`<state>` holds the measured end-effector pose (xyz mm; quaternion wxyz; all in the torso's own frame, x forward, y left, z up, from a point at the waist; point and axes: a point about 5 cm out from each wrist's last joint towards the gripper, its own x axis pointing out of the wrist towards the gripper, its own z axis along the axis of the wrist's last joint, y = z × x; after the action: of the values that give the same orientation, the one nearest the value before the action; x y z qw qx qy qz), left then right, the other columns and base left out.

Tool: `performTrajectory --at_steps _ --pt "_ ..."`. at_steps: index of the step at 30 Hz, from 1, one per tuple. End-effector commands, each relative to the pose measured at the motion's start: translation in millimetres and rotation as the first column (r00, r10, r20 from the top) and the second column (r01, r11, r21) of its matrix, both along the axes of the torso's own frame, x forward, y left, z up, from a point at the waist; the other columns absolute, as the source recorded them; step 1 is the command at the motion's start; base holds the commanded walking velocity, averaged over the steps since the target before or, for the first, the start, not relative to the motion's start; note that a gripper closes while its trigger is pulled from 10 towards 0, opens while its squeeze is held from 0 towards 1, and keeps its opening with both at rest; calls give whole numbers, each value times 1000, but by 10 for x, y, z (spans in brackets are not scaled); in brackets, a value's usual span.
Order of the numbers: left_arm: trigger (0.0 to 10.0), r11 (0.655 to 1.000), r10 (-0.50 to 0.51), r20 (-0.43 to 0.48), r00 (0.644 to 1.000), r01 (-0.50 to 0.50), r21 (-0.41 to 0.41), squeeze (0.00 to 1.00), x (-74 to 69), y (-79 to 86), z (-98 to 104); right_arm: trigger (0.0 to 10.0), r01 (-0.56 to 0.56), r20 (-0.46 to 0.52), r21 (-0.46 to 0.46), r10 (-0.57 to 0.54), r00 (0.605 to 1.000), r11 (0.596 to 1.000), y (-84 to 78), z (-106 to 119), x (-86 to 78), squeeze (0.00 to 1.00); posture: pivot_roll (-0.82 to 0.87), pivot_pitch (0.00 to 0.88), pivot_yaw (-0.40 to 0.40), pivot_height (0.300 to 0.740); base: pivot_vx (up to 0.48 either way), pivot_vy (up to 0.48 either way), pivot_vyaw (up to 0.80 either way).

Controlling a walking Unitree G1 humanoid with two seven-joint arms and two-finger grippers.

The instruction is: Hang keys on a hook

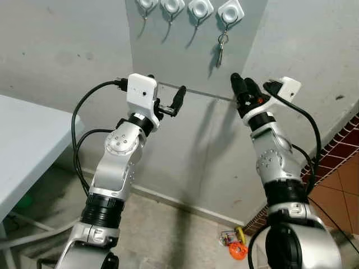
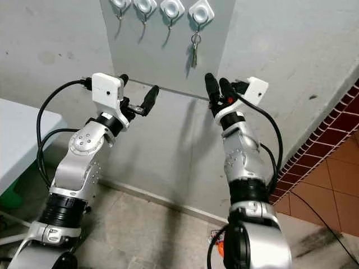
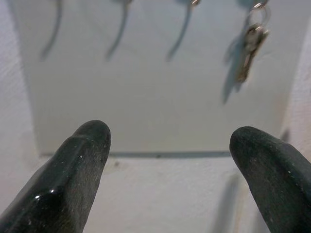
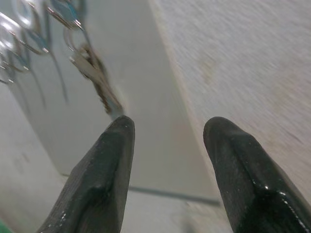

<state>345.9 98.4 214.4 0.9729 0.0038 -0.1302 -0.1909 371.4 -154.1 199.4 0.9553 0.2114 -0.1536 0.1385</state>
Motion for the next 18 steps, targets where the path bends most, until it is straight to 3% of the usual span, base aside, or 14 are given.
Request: performTrajectory --at_steps 1,8,13,15,18 --pt "10000 999 30 -41 999 -31 -19 0 -14 59 -126 10000 18 6 -42 -17 1000 999 -14 -68 -87 0 -3 49 -15 732 0 0 0" --pt "10000 991 120 -175 977 -128 -34 0 -90 210 -619 10000 100 -84 -142 -113 990 985 -152 -532 -408 0 -14 28 1 732 0 0 0" --pt "10000 980 172 -207 963 -189 -63 0 -166 340 -840 10000 148 -138 -189 -175 975 971 -225 -783 -573 0 -23 17 9 732 0 0 0" --pt "10000 980 182 -264 947 -198 -36 0 -231 405 -1092 10000 152 -203 -260 -208 957 954 -260 -1045 -711 0 -25 5 10 732 0 0 0" --pt "10000 977 210 -300 931 -214 19 0 -282 455 -1298 10000 152 -247 -321 -238 939 935 -284 -1249 -799 0 -27 0 12 732 0 0 0"
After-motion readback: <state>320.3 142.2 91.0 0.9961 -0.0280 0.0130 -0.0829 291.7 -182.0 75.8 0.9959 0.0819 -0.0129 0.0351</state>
